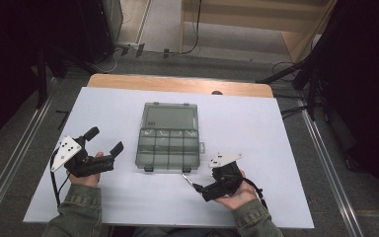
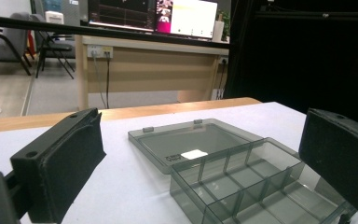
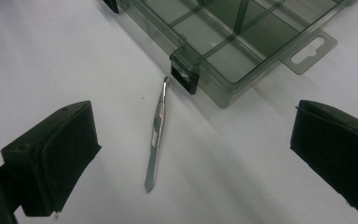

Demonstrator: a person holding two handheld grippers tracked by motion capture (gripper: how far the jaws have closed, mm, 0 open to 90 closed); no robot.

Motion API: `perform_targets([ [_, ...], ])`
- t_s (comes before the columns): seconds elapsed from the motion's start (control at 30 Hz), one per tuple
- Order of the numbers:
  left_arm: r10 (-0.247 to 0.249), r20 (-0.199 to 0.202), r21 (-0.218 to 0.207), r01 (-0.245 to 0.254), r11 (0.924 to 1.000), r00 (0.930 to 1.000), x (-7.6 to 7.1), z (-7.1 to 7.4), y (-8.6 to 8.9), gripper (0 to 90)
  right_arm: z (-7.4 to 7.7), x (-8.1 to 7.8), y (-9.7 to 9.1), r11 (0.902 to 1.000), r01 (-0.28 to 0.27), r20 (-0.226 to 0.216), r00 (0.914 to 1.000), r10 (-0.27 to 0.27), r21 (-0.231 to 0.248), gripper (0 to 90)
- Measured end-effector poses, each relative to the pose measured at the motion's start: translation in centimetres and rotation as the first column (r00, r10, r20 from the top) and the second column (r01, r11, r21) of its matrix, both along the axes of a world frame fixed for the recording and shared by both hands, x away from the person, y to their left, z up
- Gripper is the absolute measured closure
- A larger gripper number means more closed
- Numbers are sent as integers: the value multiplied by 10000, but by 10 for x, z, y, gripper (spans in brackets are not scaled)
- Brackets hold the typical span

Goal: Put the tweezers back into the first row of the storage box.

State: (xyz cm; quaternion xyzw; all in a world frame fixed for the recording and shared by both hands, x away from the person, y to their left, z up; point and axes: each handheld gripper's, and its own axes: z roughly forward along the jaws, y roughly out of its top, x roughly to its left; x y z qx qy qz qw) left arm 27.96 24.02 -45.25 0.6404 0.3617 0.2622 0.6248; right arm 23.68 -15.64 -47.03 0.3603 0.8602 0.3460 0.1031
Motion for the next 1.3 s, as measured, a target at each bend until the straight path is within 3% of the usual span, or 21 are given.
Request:
perform_targets([
  [0.13, -27, -14, -55, 27, 10000, 10000, -1, 0, 0, 0, 0, 0, 6, 9998, -101, -130, 9999, 99, -155, 27],
  [0.23, -49, -42, -88, 49, 9999, 10000, 0, 0, -1, 0, -1, 1, 12, 9982, -208, -243, 9995, 195, -560, 29],
  [0.57, -56, -28, -89, 56, 9999, 10000, 0, 0, -2, 0, -4, 7, 25, 9926, -366, -1061, 9941, 242, -1160, 84],
  [0.87, -20, -20, 19, 20, 10000, 10000, 0, -1, -2, 0, -6, 12, 40, 9779, -660, -1604, 9865, 341, -1982, 141],
  [0.97, -28, -26, 26, 29, 10000, 10000, 1, -1, -2, 0, -6, 14, 47, 9696, -765, -1941, 9805, 308, -2323, 211],
  [1.1, -27, -36, 35, 27, 10000, 10000, 1, -1, -2, 0, -7, 16, 51, 9674, -810, -2178, 9756, 277, -2398, 279],
  [1.2, -30, -39, 25, 30, 10000, 10000, 1, -1, -2, 0, -6, 18, 54, 9623, -907, -2358, 9714, 288, -2564, 376],
  [1.23, -27, -34, 12, 27, 10000, 10000, 1, -1, -2, 0, -5, 19, 57, 9615, -861, -2484, 9685, 193, -2610, 463],
  [1.3, -31, -55, -4, 31, 10000, 10000, 1, -1, -1, 0, -5, 20, 57, 9611, -866, -2430, 9698, 210, -2624, 482],
])
